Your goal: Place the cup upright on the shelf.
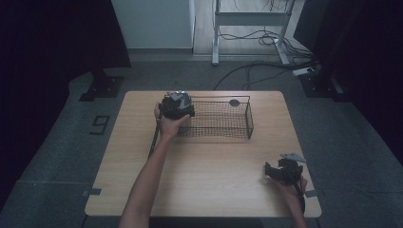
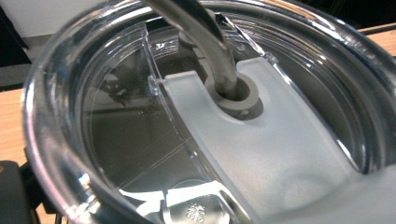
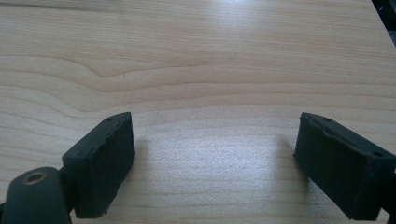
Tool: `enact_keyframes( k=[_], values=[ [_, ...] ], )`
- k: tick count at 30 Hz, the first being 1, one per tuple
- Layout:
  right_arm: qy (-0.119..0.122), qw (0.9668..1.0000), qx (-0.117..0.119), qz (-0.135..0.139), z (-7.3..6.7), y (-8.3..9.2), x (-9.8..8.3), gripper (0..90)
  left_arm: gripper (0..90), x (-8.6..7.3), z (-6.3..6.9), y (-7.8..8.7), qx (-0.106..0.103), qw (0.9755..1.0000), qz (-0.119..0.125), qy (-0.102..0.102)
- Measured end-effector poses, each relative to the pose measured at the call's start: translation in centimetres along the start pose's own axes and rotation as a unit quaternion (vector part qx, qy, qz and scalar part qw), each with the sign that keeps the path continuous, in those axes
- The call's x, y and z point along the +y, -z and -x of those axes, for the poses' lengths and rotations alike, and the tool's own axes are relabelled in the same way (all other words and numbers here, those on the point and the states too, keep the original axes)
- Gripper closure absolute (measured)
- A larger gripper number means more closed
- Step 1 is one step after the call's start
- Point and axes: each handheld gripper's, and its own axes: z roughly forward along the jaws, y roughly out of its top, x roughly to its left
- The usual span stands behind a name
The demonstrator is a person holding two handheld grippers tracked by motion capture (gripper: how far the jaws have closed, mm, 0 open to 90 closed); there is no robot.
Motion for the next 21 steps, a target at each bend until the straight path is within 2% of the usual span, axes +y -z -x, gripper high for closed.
enact_keyframes(
  k=[2, 9, 12, 21],
  values=[
    [0.0, 1.0, 0.0, 0.0, 0.0, 0.0, 0.0, 11.9, 2.4, -0.1, -0.1, 0.0, -0.001, 0.9999, 0.002, 0.01],
    [0.0, 1.0, 0.0, 0.0, 0.0, 0.0, 0.0, 12.0, 0.6, -0.2, -0.3, 0.1, -0.012, 0.9998, -0.001, 0.018],
    [0.0, 1.0, 0.0, 0.0, 0.0, 0.0, 0.0, 12.0, 0.1, 0.3, -0.5, 0.9, -0.018, 0.9996, 0.013, 0.017],
    [-0.001, 1.0, -0.001, 0.0, 0.0, 0.0, 0.0, 12.0, 0.0, 0.6, -0.6, 3.0, -0.025, 0.9991, 0.03, 0.018]
  ],
)
